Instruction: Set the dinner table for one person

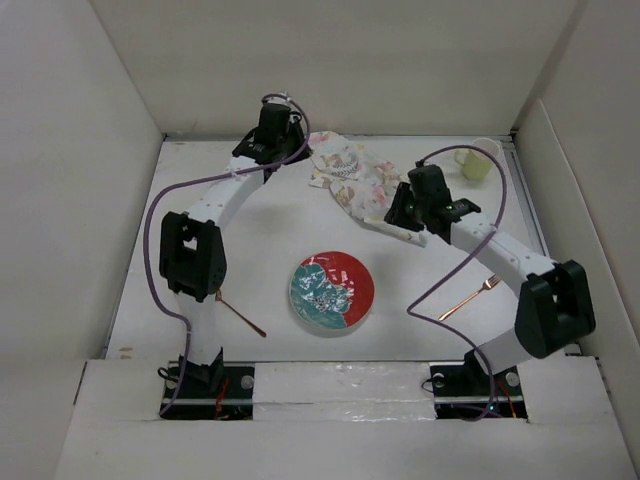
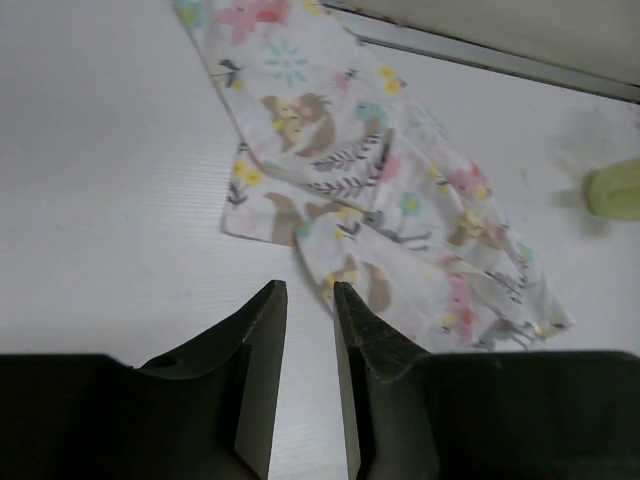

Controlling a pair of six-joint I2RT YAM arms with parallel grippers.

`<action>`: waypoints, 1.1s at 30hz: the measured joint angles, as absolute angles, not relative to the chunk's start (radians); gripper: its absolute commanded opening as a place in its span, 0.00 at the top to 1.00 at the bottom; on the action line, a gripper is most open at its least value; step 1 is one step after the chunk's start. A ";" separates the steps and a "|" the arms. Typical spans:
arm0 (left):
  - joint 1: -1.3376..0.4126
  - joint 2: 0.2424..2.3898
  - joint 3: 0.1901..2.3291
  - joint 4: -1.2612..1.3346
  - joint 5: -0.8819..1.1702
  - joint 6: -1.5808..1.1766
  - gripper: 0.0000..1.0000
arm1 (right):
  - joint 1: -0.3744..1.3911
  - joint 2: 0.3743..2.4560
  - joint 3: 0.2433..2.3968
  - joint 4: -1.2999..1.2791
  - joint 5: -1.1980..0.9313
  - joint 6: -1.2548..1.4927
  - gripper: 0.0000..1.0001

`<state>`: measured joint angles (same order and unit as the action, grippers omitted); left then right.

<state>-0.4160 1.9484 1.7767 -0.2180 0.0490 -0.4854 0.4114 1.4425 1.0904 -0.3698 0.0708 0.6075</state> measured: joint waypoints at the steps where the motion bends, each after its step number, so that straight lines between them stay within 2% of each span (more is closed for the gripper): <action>1: -0.390 1.958 1.774 -0.219 0.044 -0.484 0.74 | 0.406 1.485 1.105 -0.373 0.069 0.603 0.49; 2: -0.370 1.976 1.774 -0.220 0.043 -0.482 0.68 | 0.401 1.524 1.120 -0.377 0.062 0.596 0.46; 4: -0.348 2.031 1.778 -0.223 0.043 -0.478 0.61 | 0.395 1.615 1.170 -0.395 0.047 0.585 0.42; 6: -0.346 2.102 1.785 -0.233 0.047 -0.475 0.51 | 0.393 1.702 1.240 -0.418 0.041 0.570 0.39; 9: -0.356 2.207 1.802 -0.258 0.065 -0.477 0.46 | 0.406 1.809 1.338 -0.434 0.044 0.551 0.37; 19: -0.373 2.376 2.060 -0.319 0.083 -0.484 0.48 | 0.473 2.019 1.545 -0.512 0.057 0.527 0.37; 24: -0.373 2.433 2.118 -0.332 0.080 -0.498 0.61 | 0.491 2.099 1.615 -0.559 0.079 0.527 0.49; 27: -0.373 2.473 2.125 -0.348 0.078 -0.500 0.61 | 0.493 2.120 1.637 -0.578 0.101 0.529 0.50; 30: -0.372 2.477 2.134 -0.352 0.059 -0.506 0.58 | 0.493 2.121 1.653 -0.593 0.128 0.531 0.44; 33: -0.372 2.477 2.134 -0.358 0.036 -0.507 0.56 | 0.493 2.122 1.674 -0.601 0.159 0.532 0.44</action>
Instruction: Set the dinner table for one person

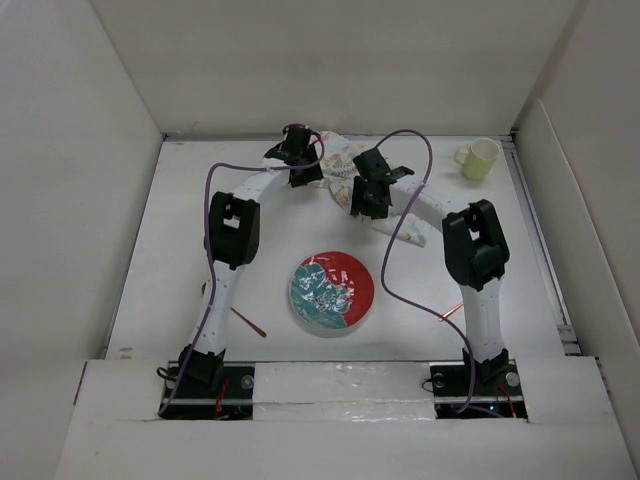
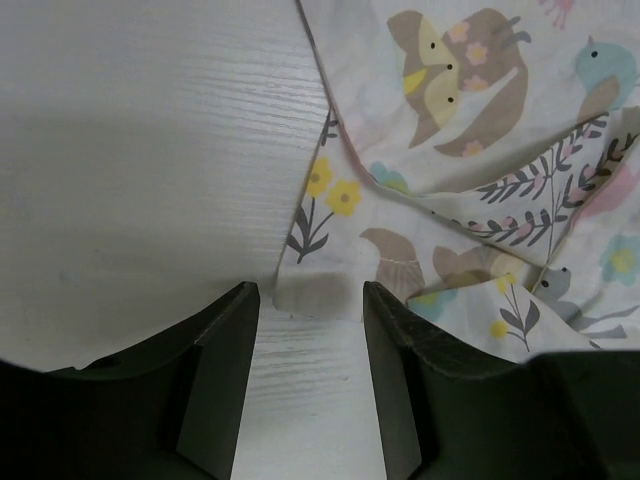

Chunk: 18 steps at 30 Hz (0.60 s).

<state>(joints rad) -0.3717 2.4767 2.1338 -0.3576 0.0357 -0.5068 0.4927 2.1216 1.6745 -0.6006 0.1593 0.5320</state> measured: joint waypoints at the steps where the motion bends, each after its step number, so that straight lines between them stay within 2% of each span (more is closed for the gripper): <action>1: -0.372 2.477 2.134 -0.357 0.026 -0.507 0.56 | 0.493 2.121 1.680 -0.601 0.167 0.531 0.44; 6: -0.374 2.478 2.141 -0.374 -0.049 -0.502 0.54 | 0.492 2.137 1.690 -0.603 0.191 0.531 0.47; 7: -0.376 2.478 2.141 -0.374 -0.063 -0.499 0.55 | 0.492 2.143 1.691 -0.603 0.192 0.531 0.52; 8: -0.376 2.478 2.141 -0.374 -0.073 -0.496 0.55 | 0.492 2.155 1.692 -0.603 0.192 0.531 0.53; 10: -0.380 2.480 2.143 -0.378 -0.088 -0.492 0.57 | 0.492 2.169 1.692 -0.604 0.193 0.530 0.63; 11: -0.385 2.485 2.149 -0.382 -0.095 -0.489 0.61 | 0.490 2.173 1.692 -0.605 0.196 0.530 0.73; 13: -0.391 2.494 2.164 -0.386 -0.111 -0.483 0.73 | 0.490 2.173 1.692 -0.605 0.201 0.534 0.83; 14: -0.394 2.498 2.167 -0.387 -0.121 -0.481 0.86 | 0.490 2.173 1.692 -0.604 0.202 0.535 0.87; 15: -0.398 2.501 2.168 -0.386 -0.133 -0.480 0.95 | 0.490 2.173 1.692 -0.604 0.203 0.537 0.95; 16: -0.403 2.504 2.169 -0.386 -0.140 -0.477 1.00 | 0.490 2.173 1.691 -0.604 0.203 0.537 0.99; 18: -0.409 2.510 2.177 -0.392 -0.154 -0.482 1.00 | 0.485 2.168 1.685 -0.596 0.201 0.537 1.00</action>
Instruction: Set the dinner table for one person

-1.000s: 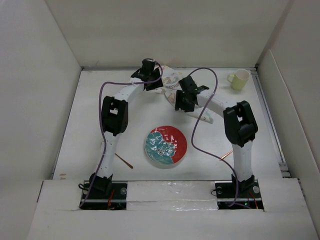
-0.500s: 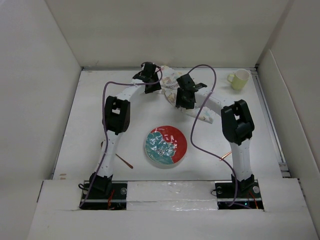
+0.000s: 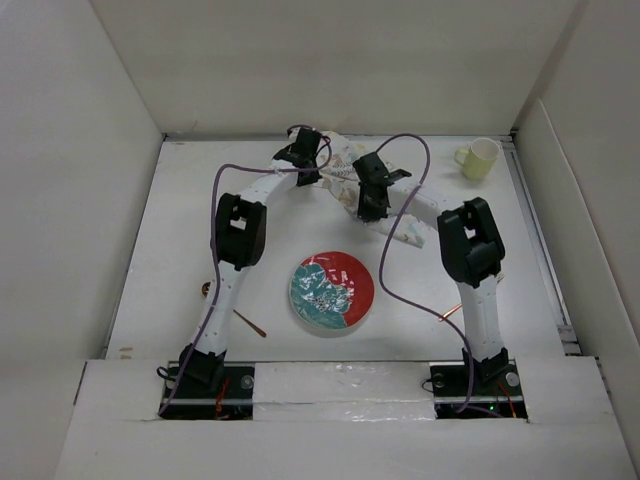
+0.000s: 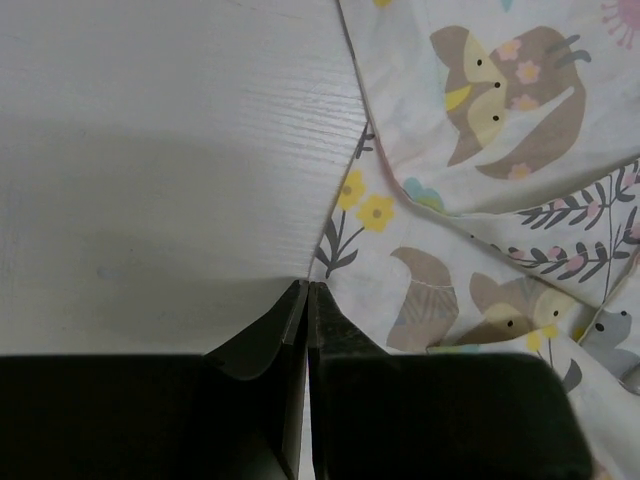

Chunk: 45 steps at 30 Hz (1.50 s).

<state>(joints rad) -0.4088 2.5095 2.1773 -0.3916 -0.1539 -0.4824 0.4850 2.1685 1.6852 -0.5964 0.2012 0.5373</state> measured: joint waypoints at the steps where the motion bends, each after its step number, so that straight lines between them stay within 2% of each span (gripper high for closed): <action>1: -0.410 2.510 2.180 -0.393 -0.162 -0.484 1.00 | 0.484 2.162 1.678 -0.594 0.198 0.537 1.00; 5: -0.409 2.495 2.150 -0.370 -0.179 -0.496 1.00 | 0.472 2.091 1.615 -0.578 0.166 0.527 1.00; 14: -0.292 2.232 1.856 -0.350 -0.197 -0.506 1.00 | 0.356 1.775 1.538 -0.491 -0.092 0.530 1.00; 19: -0.220 1.982 1.703 -0.322 -0.216 -0.511 1.00 | 0.205 1.663 1.502 -0.391 -0.286 0.597 1.00; 22: -0.218 1.851 1.644 -0.299 -0.220 -0.514 1.00 | 0.084 1.684 1.474 -0.327 -0.399 0.665 1.00; 25: -0.230 1.753 1.551 -0.252 -0.216 -0.521 1.00 | 0.006 1.807 1.516 -0.340 -0.430 0.693 0.53; 26: -0.231 1.745 1.536 -0.250 -0.214 -0.524 1.00 | -0.003 1.851 1.526 -0.345 -0.425 0.698 0.42; 29: -0.240 1.731 1.446 -0.224 -0.199 -0.533 1.00 | -0.002 1.917 1.506 -0.387 -0.397 0.702 0.22; 30: -0.241 1.734 1.419 -0.226 -0.193 -0.533 1.00 | 0.002 1.917 1.488 -0.401 -0.384 0.704 0.22; 32: -0.240 1.743 1.378 -0.239 -0.183 -0.533 1.00 | 0.009 1.893 1.452 -0.427 -0.345 0.700 0.25; 33: -0.240 1.746 1.367 -0.246 -0.180 -0.533 1.00 | 0.016 1.868 1.429 -0.434 -0.323 0.694 0.31; 34: -0.240 1.749 1.359 -0.254 -0.176 -0.532 1.00 | 0.020 1.833 1.396 -0.432 -0.293 0.687 0.41; 35: -0.240 1.750 1.351 -0.253 -0.175 -0.532 0.96 | 0.022 1.791 1.358 -0.429 -0.267 0.680 0.81; 36: -0.240 1.750 1.346 -0.255 -0.172 -0.532 0.92 | 0.026 1.731 1.309 -0.439 -0.241 0.678 0.82; 37: -0.240 1.750 1.340 -0.248 -0.168 -0.532 0.86 | 0.028 1.681 1.267 -0.426 -0.218 0.670 1.00; 42: -0.240 1.755 1.298 -0.238 -0.151 -0.533 0.68 | 0.050 1.502 1.090 -0.397 -0.142 0.660 1.00; 45: -0.240 1.770 1.293 -0.234 -0.132 -0.532 0.65 | 0.081 1.537 1.081 -0.396 -0.122 0.642 0.72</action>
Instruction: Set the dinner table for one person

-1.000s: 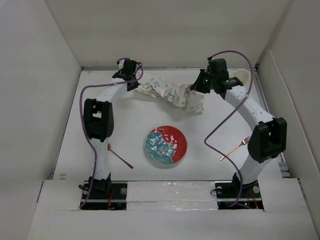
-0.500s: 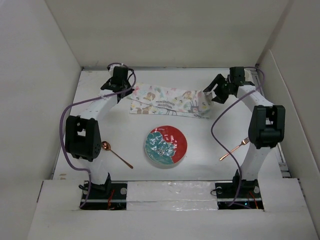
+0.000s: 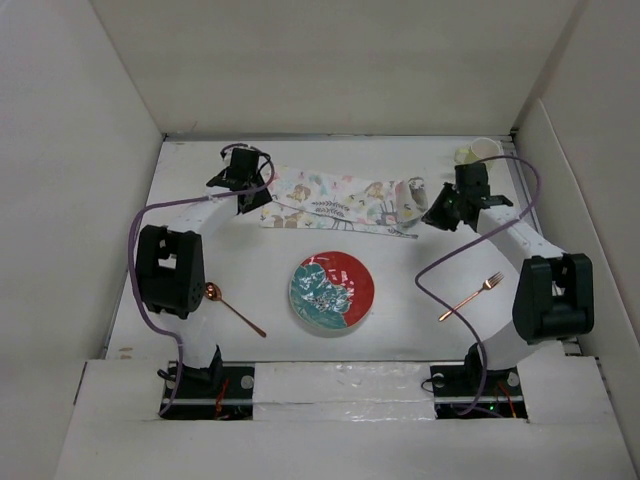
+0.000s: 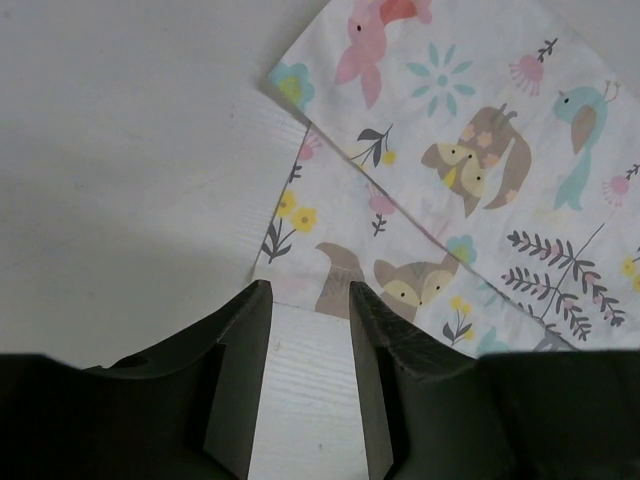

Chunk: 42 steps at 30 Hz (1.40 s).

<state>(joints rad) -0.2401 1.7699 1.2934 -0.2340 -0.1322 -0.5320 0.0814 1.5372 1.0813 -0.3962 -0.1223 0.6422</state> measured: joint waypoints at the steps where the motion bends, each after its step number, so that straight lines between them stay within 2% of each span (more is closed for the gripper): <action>1: -0.240 1.777 1.293 -0.234 -0.128 -0.532 0.63 | 0.090 1.562 1.082 -0.396 -0.117 0.636 0.58; 4: -0.240 1.803 1.290 -0.231 -0.121 -0.531 0.55 | 0.107 1.632 1.082 -0.405 -0.105 0.620 0.49; 6: -0.240 1.819 1.280 -0.235 -0.120 -0.531 0.53 | 0.108 1.666 1.082 -0.411 -0.104 0.617 0.48; 15: -0.240 1.856 1.264 -0.254 -0.136 -0.528 0.58 | 0.112 1.766 1.110 -0.419 -0.102 0.616 0.49; 23: -0.240 1.888 1.247 -0.266 -0.157 -0.520 0.55 | 0.141 1.847 1.212 -0.440 -0.066 0.600 0.49; 26: -0.240 1.894 1.238 -0.265 -0.163 -0.516 0.54 | 0.148 1.875 1.242 -0.443 -0.059 0.595 0.58; 27: -0.241 1.894 1.238 -0.264 -0.167 -0.514 0.55 | 0.151 1.880 1.245 -0.444 -0.058 0.595 0.58; 31: -0.258 1.897 1.238 -0.263 -0.186 -0.512 0.55 | 0.152 1.882 1.245 -0.446 -0.066 0.595 0.74; 35: -0.274 1.900 1.238 -0.258 -0.198 -0.514 0.65 | 0.152 1.880 1.234 -0.439 -0.093 0.599 0.89; 36: -0.275 1.901 1.239 -0.257 -0.201 -0.514 0.72 | 0.152 1.877 1.226 -0.435 -0.107 0.601 0.91; 37: -0.276 1.903 1.240 -0.253 -0.204 -0.517 0.83 | 0.151 1.869 1.205 -0.432 -0.137 0.603 0.96; 38: -0.276 1.906 1.242 -0.251 -0.207 -0.518 0.83 | 0.151 1.868 1.204 -0.432 -0.138 0.604 0.96; 40: -0.276 1.916 1.253 -0.245 -0.212 -0.530 0.98 | 0.147 1.858 1.182 -0.427 -0.169 0.607 0.98; 42: -0.273 1.929 1.264 -0.231 -0.216 -0.537 1.00 | 0.142 1.840 1.152 -0.415 -0.205 0.610 1.00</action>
<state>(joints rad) -0.2729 1.9293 1.2640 -0.2306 -0.2161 -0.5365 0.1421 1.8400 1.1519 -0.4152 -0.2050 0.6098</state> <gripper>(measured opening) 0.021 0.022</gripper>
